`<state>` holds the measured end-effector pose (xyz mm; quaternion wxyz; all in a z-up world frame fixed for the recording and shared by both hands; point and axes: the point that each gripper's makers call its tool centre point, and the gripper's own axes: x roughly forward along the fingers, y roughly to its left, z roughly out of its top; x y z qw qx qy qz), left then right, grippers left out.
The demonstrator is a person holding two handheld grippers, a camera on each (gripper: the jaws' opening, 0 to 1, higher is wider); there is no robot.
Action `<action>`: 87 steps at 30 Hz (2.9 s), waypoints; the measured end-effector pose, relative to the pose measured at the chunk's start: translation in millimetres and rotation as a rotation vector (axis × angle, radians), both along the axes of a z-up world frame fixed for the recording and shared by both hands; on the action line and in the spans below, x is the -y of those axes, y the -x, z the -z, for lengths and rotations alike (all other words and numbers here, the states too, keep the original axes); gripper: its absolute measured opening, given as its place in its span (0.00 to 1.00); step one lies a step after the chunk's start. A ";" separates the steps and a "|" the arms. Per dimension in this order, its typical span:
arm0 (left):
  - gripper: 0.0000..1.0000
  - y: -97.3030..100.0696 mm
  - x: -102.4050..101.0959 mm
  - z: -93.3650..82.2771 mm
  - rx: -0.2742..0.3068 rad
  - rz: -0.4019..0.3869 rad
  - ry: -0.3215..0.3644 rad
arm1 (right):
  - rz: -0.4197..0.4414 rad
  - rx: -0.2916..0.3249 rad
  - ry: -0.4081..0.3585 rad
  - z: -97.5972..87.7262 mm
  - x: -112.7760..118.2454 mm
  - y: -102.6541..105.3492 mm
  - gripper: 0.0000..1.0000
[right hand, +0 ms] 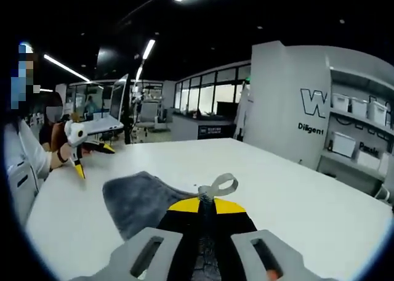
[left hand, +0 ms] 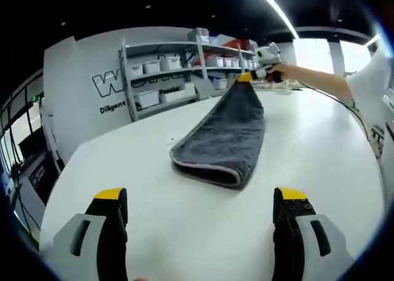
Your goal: Open the folded towel by lifting each exposed corner and separating the folded layers until the towel lies flat within the target outline without major curled edges
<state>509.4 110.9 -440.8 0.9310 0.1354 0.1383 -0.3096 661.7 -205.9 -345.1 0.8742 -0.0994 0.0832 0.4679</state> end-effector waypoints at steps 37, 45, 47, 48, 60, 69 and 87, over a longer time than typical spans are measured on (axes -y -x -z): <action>0.97 0.4 1.9 3.7 -0.011 0.005 -0.003 | -0.092 0.042 0.036 -8.2 -3.7 39.7 0.01; 0.97 0.6 2.3 2.9 -0.007 0.006 -0.004 | -0.110 0.050 0.044 -9.9 -5.8 48.1 0.01; 0.97 0.7 2.3 2.6 -0.006 0.006 -0.005 | -0.113 0.049 0.041 -10.9 -6.5 49.9 0.01; 0.97 0.7 2.4 2.3 -0.005 0.006 -0.005 | -0.113 0.049 0.040 -11.4 -6.4 50.1 0.01; 0.97 1.2 2.1 -1.2 0.003 0.007 -0.002 | -0.126 0.053 0.056 -10.7 -6.7 58.4 0.01; 0.97 1.8 3.1 -1.8 0.005 0.009 -0.003 | -0.142 0.060 0.072 -11.4 -3.7 65.7 0.01; 0.97 2.7 3.8 -1.7 0.005 0.010 -0.002 | -0.179 0.073 0.110 -8.4 4.0 86.2 0.01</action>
